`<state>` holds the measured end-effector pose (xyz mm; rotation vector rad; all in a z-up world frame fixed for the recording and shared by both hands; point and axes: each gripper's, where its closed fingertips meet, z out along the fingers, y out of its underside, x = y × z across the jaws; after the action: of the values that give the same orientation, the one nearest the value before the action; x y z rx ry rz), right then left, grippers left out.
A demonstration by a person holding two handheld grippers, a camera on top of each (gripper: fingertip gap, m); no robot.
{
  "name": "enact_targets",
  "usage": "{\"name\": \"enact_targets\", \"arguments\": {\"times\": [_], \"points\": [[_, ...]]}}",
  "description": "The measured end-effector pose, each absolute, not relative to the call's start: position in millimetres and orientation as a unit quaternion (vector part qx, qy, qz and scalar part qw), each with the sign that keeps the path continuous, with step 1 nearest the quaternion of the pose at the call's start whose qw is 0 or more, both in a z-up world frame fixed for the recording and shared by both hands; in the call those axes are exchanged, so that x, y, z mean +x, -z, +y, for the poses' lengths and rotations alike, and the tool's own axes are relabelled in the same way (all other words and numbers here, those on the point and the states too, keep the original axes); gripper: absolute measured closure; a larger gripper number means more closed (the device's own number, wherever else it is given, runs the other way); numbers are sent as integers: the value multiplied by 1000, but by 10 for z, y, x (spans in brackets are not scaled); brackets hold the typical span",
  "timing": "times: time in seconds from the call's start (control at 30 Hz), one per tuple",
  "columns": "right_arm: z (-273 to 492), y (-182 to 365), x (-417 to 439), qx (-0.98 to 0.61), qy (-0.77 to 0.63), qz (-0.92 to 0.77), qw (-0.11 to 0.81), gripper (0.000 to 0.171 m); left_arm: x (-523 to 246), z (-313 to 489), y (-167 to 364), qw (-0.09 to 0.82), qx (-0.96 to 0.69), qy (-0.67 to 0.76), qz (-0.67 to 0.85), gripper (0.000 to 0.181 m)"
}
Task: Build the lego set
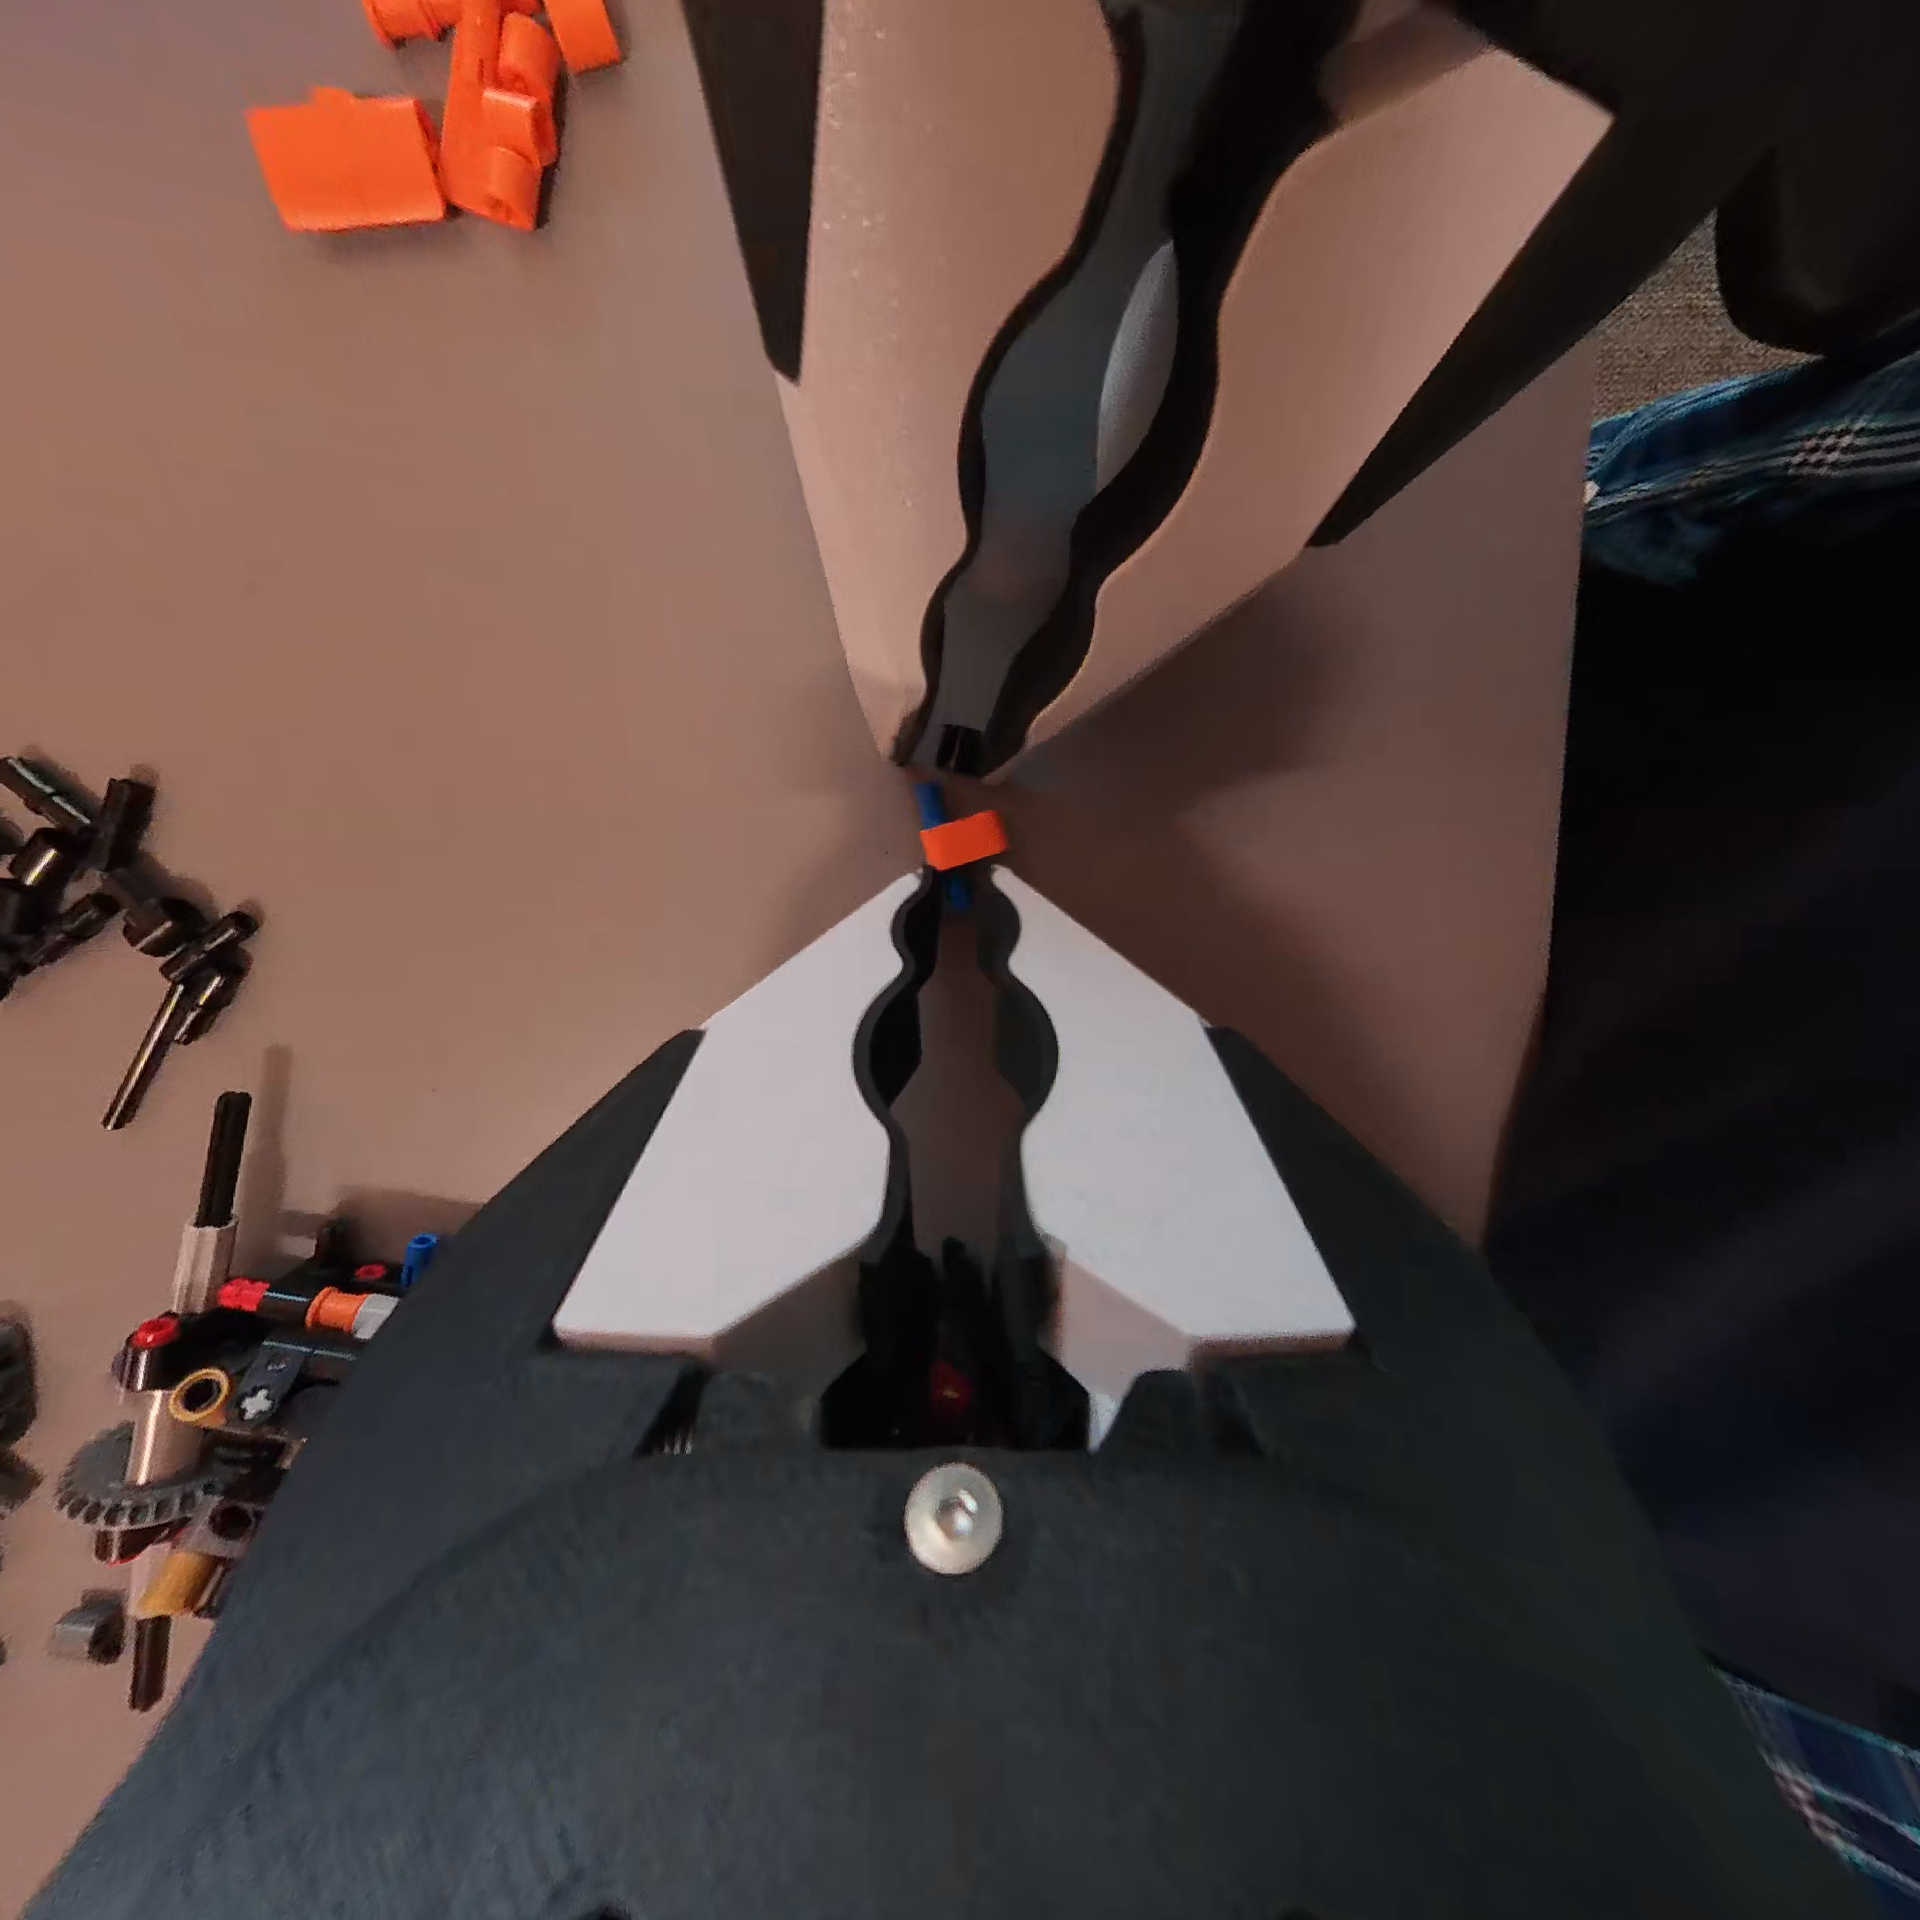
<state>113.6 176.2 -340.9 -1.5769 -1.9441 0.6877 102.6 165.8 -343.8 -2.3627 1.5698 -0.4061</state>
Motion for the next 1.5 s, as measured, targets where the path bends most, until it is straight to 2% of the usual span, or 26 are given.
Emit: {"name": "enact_targets", "arguments": {"times": [0.2,0.43,1.5], "points": [[1759,3401,1149,-578,-263,-727,260,157,1031,1668,3442,138,-811,135,552,177],[1725,3397,1182,-575,-268,-727,262,166,1026,1643,3441,130,-800,129,572,177],[1718,3414,1197,-483,-291,-783,263,167,1064,1651,3444,136,-739,89,654,178]]}}
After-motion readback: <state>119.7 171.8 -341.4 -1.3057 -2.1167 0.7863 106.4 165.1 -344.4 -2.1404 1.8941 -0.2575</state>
